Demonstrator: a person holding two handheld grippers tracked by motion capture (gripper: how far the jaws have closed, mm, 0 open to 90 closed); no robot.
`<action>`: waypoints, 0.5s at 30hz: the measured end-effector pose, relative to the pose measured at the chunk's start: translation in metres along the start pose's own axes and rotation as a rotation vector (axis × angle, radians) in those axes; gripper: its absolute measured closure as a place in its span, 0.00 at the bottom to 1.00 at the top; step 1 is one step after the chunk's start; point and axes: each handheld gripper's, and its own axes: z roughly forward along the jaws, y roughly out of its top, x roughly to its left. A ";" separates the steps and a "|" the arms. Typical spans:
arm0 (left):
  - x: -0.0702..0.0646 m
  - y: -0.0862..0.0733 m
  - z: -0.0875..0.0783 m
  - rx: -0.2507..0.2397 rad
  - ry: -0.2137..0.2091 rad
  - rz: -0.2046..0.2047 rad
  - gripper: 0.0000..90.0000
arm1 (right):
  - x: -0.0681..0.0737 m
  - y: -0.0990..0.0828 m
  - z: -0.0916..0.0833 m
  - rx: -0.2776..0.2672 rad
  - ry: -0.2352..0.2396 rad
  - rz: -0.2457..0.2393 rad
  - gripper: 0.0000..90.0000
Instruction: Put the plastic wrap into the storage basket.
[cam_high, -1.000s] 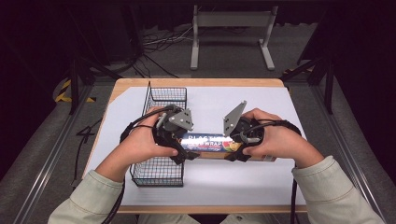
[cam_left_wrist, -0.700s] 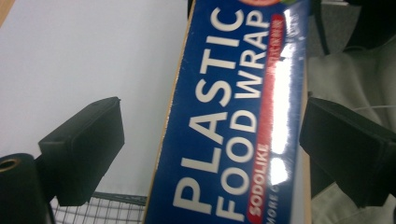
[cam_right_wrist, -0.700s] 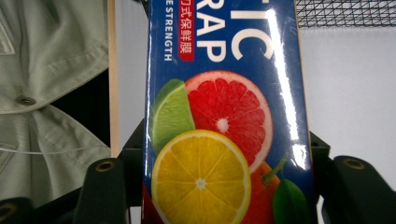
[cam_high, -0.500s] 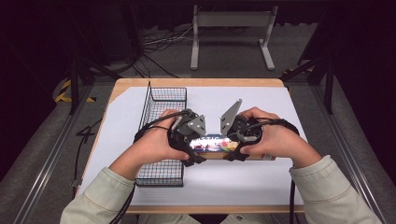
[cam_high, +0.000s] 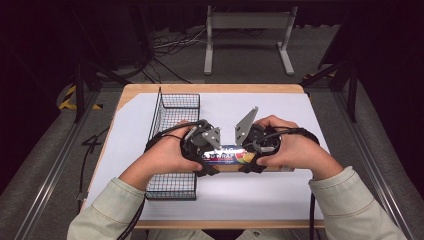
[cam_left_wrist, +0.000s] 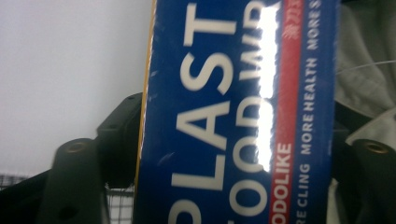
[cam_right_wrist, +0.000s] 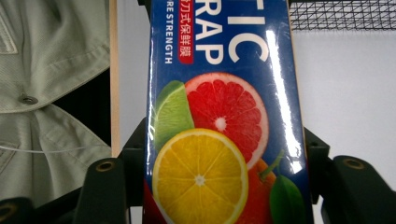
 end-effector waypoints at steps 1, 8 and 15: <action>0.000 0.000 0.000 -0.004 -0.016 0.003 0.41 | 0.001 0.000 0.000 0.001 0.003 -0.006 0.45; 0.003 0.000 0.005 -0.006 -0.032 0.001 0.41 | -0.001 -0.003 0.000 -0.002 0.009 -0.013 0.45; 0.003 0.002 0.010 0.019 -0.030 -0.005 0.41 | 0.000 -0.002 0.001 0.011 -0.004 -0.014 0.45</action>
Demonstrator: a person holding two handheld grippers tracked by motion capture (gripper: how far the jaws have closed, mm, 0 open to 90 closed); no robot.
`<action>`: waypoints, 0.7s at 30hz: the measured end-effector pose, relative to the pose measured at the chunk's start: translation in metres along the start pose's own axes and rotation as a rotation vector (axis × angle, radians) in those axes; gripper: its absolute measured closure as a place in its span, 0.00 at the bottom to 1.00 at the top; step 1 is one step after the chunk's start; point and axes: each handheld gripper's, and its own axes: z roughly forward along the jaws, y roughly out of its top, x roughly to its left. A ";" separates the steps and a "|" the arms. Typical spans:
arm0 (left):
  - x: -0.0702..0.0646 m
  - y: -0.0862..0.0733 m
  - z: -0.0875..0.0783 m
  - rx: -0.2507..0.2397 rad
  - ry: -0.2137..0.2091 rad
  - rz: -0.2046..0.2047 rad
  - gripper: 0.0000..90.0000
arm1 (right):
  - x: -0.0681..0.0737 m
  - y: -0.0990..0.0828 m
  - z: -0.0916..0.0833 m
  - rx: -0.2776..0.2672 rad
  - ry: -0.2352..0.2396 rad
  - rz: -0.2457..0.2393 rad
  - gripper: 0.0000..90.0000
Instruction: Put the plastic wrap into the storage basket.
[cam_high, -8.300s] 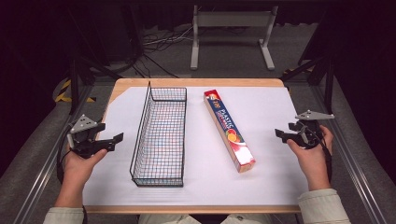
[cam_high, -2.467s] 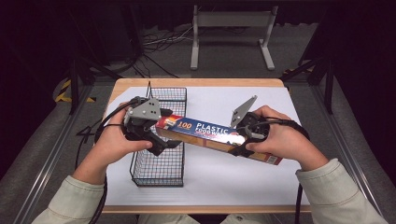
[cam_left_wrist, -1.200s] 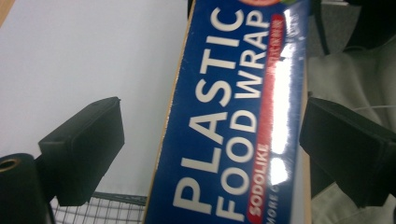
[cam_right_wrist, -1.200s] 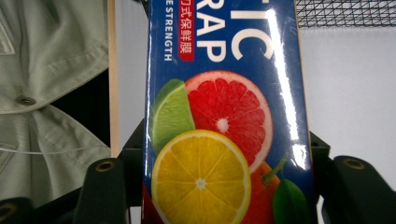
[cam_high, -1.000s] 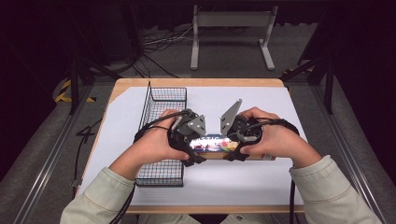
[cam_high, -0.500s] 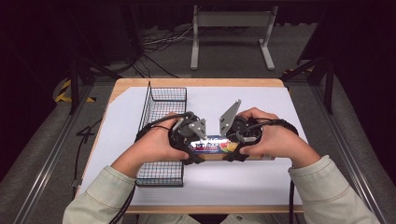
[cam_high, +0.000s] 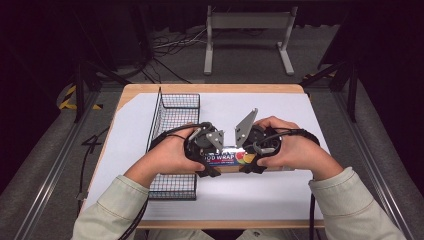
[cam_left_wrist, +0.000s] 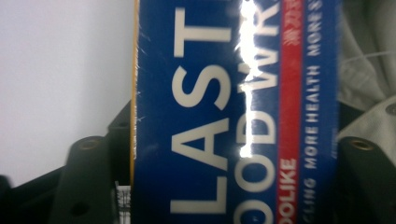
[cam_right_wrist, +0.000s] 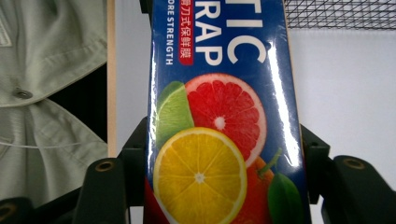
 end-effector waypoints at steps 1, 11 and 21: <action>-0.001 0.000 0.000 -0.001 0.001 -0.004 0.41 | 0.000 0.000 0.000 -0.005 0.007 0.004 0.45; -0.005 0.002 0.000 -0.003 0.026 0.001 0.44 | -0.001 -0.002 -0.002 -0.005 0.007 -0.013 0.42; 0.001 -0.002 0.000 -0.031 0.011 -0.022 0.44 | -0.006 -0.019 -0.026 -0.276 0.000 0.016 0.26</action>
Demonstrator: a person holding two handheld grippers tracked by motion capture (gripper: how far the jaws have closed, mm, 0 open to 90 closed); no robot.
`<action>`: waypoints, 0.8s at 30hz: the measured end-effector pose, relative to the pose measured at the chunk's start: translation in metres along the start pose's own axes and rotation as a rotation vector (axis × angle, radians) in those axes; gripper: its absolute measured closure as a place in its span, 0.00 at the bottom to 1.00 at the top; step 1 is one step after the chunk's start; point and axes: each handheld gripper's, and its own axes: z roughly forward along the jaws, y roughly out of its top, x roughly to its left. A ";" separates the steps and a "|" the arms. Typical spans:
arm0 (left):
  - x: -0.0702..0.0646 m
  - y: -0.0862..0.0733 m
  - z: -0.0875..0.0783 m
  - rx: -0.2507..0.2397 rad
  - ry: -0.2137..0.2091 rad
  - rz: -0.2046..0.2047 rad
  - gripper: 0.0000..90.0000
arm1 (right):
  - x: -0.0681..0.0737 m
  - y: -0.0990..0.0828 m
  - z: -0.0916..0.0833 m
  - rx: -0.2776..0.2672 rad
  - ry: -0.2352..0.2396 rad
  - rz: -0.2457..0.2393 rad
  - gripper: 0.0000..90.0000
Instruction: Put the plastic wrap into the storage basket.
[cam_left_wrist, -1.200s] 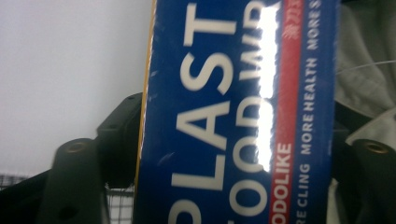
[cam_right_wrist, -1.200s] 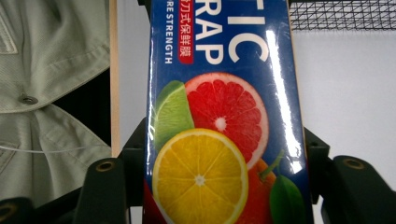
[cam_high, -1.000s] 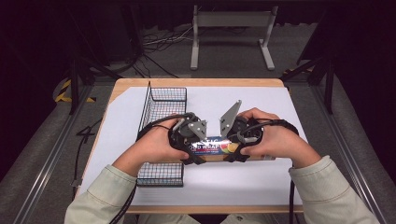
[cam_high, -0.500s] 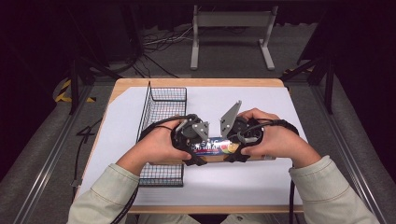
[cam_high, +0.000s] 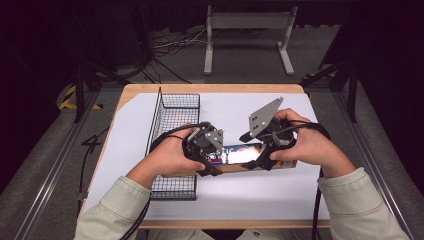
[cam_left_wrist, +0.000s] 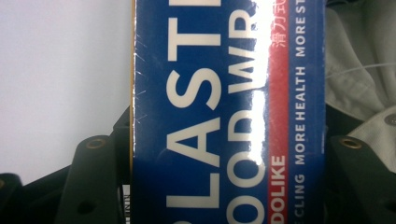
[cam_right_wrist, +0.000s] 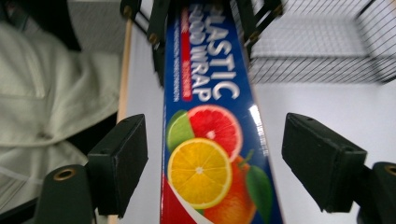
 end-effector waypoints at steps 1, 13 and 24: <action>0.000 0.000 0.000 0.000 0.000 0.000 0.44 | -0.001 0.000 -0.004 -0.028 -0.014 -0.004 0.26; 0.011 -0.009 -0.014 -0.050 0.052 -0.195 0.44 | -0.003 -0.008 -0.043 -0.159 -0.133 0.049 0.25; 0.016 -0.013 -0.027 -0.082 0.118 -0.292 0.44 | -0.001 -0.024 -0.051 -0.232 -0.126 0.085 0.24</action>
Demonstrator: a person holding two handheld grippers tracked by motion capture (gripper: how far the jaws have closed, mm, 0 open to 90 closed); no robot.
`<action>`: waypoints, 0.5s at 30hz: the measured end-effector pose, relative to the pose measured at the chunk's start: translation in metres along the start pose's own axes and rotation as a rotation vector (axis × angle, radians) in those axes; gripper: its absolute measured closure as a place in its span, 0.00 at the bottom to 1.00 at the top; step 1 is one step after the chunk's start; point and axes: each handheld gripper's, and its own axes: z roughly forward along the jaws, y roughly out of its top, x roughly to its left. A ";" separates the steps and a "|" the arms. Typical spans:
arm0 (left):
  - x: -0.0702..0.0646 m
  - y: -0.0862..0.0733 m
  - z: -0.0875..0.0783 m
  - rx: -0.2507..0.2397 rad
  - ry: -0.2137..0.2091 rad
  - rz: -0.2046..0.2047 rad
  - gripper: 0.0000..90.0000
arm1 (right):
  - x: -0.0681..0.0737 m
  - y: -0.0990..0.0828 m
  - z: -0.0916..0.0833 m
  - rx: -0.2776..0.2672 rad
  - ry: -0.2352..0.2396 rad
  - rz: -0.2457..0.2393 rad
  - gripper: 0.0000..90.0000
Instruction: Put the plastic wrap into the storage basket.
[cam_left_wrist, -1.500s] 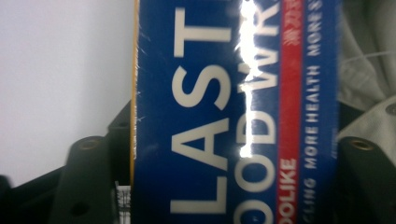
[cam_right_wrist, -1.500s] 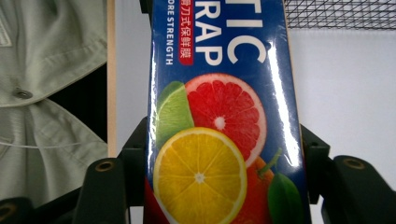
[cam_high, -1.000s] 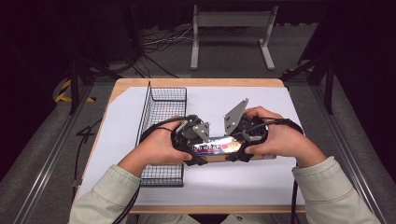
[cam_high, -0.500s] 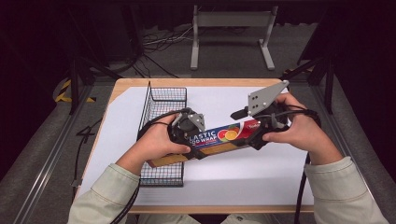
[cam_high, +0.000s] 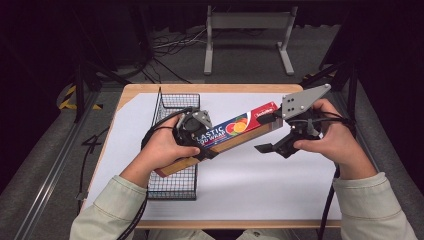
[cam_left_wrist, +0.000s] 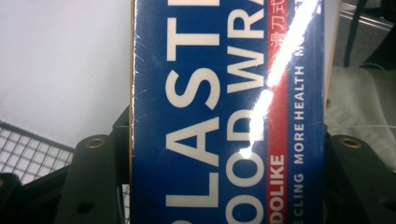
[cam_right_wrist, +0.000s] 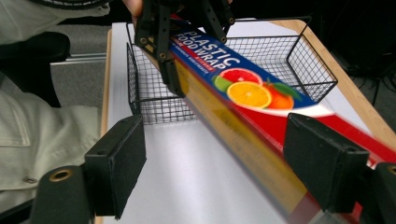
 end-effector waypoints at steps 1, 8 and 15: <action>0.001 0.000 0.000 0.000 0.002 0.000 0.44 | 0.000 -0.001 -0.001 -0.005 0.003 0.007 0.24; 0.008 0.005 -0.002 -0.006 0.049 -0.076 0.44 | 0.005 -0.015 -0.010 -0.071 -0.017 0.029 0.24; 0.013 0.009 -0.003 -0.022 0.103 -0.144 0.44 | 0.003 -0.033 -0.008 -0.084 -0.027 0.060 0.24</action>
